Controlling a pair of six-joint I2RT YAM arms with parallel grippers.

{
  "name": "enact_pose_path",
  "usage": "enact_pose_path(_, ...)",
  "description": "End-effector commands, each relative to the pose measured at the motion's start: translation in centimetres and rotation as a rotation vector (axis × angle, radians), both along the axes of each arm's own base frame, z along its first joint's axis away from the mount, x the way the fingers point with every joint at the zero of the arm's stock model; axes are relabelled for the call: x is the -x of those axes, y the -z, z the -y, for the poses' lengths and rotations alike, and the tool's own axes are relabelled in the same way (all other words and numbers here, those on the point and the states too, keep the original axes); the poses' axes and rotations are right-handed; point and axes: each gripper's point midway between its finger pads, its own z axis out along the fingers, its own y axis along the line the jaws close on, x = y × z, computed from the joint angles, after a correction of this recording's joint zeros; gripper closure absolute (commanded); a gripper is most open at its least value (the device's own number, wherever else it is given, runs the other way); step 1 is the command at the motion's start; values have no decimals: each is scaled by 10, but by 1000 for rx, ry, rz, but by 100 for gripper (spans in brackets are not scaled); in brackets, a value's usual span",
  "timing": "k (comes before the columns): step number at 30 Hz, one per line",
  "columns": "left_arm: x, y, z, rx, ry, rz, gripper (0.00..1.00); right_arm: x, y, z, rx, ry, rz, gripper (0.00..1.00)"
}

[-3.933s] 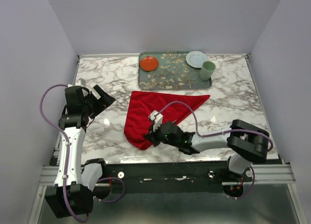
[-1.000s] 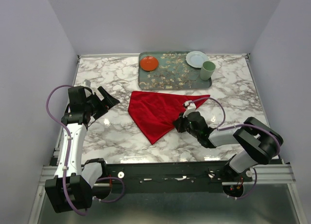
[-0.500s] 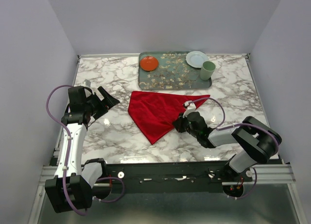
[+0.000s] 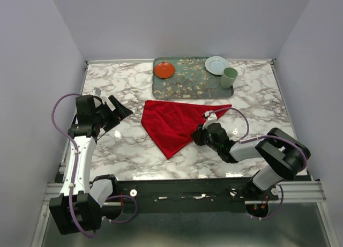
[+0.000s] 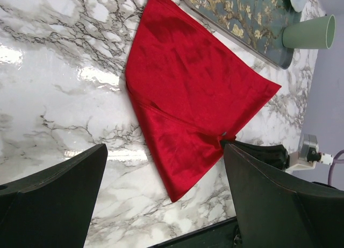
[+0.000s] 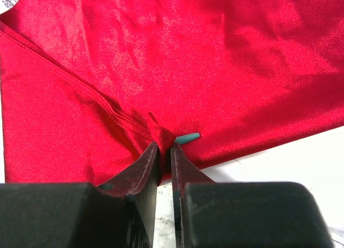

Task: Fold the napkin, place the utensils inside, and roll it up
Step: Fold the napkin

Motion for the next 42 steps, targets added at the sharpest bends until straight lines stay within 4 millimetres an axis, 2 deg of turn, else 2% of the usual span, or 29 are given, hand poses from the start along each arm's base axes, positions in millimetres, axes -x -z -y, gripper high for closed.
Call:
enact_pose_path(1,-2,-8,6,11,31,33,1,-5,5,11,19,49,6,78)
enact_pose_path(8,3,0,16,25,52,18,1,-8,4,12,24,51,13,76)
enact_pose_path(9,4,0,20,26,64,18,1,-8,4,12,24,53,13,71)
enact_pose_path(13,4,2,30,34,80,18,1,-12,-3,12,37,42,36,69)
enact_pose_path(16,4,4,35,35,82,12,1,-14,-10,12,47,35,49,60)
enact_pose_path(17,6,5,44,37,111,11,1,-15,-14,11,44,34,58,57)
enact_pose_path(21,9,6,57,36,137,8,1,-19,-20,13,48,31,74,51)
enact_pose_path(26,14,12,79,46,190,-2,1,-28,-34,18,73,30,102,49)
enact_pose_path(30,23,23,102,57,256,-27,1,-35,-31,33,97,57,86,50)
enact_pose_path(32,24,25,109,66,275,-22,1,-29,-27,33,88,30,70,49)
enact_pose_path(36,30,25,126,74,335,-19,1,-16,-29,26,28,-10,39,42)
enact_pose_path(39,34,31,139,79,373,-38,1,-6,-28,14,-25,-68,-8,43)
enact_pose_path(42,37,36,148,81,390,-47,2,-4,-17,14,-36,-55,-38,48)
